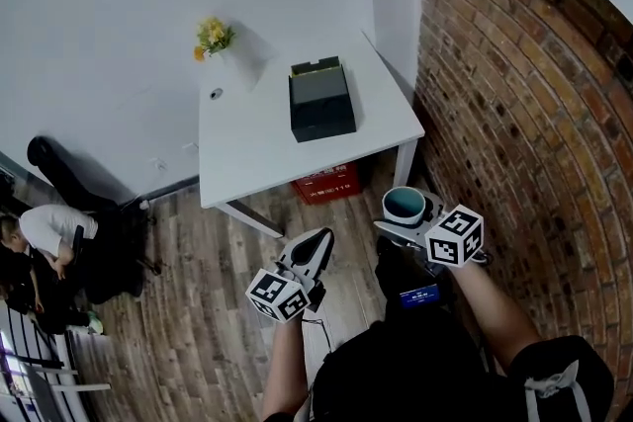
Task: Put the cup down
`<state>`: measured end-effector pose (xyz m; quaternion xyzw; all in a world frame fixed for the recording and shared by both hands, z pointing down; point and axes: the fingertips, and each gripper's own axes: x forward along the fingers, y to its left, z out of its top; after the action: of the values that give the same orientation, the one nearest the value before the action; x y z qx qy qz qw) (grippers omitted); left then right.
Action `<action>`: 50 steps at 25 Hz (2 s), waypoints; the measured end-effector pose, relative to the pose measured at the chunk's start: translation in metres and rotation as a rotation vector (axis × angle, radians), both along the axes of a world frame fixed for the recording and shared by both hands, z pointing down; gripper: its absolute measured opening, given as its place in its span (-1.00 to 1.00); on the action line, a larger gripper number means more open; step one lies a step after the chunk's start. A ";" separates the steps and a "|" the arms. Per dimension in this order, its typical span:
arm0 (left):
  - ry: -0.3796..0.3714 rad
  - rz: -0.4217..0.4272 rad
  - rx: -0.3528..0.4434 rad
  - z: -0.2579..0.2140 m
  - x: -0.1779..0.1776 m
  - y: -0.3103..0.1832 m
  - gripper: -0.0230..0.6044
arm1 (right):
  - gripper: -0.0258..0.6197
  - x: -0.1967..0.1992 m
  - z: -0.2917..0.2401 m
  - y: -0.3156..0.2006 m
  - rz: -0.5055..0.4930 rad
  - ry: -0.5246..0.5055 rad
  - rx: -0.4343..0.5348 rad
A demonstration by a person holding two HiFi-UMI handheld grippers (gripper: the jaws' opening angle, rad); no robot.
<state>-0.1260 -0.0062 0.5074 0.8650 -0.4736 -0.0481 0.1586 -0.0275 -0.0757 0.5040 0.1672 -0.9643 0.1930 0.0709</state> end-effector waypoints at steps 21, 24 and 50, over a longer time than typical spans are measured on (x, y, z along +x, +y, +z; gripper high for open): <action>0.057 -0.135 -0.031 -0.014 -0.105 -0.286 -0.89 | 0.30 -0.128 -0.002 -0.293 -0.155 -0.032 -0.055; 0.044 -0.115 -0.041 -0.010 -0.112 -0.299 -0.89 | 0.30 -0.139 -0.001 -0.304 -0.147 -0.034 -0.057; 0.053 -0.006 -0.024 -0.011 -0.141 -0.315 -0.89 | 0.30 -0.168 -0.012 -0.314 -0.041 -0.066 -0.060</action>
<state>-0.2674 -0.3216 0.4964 0.8601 -0.4722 -0.0655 0.1814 -0.1958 -0.3899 0.4919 0.1389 -0.9631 0.2256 0.0480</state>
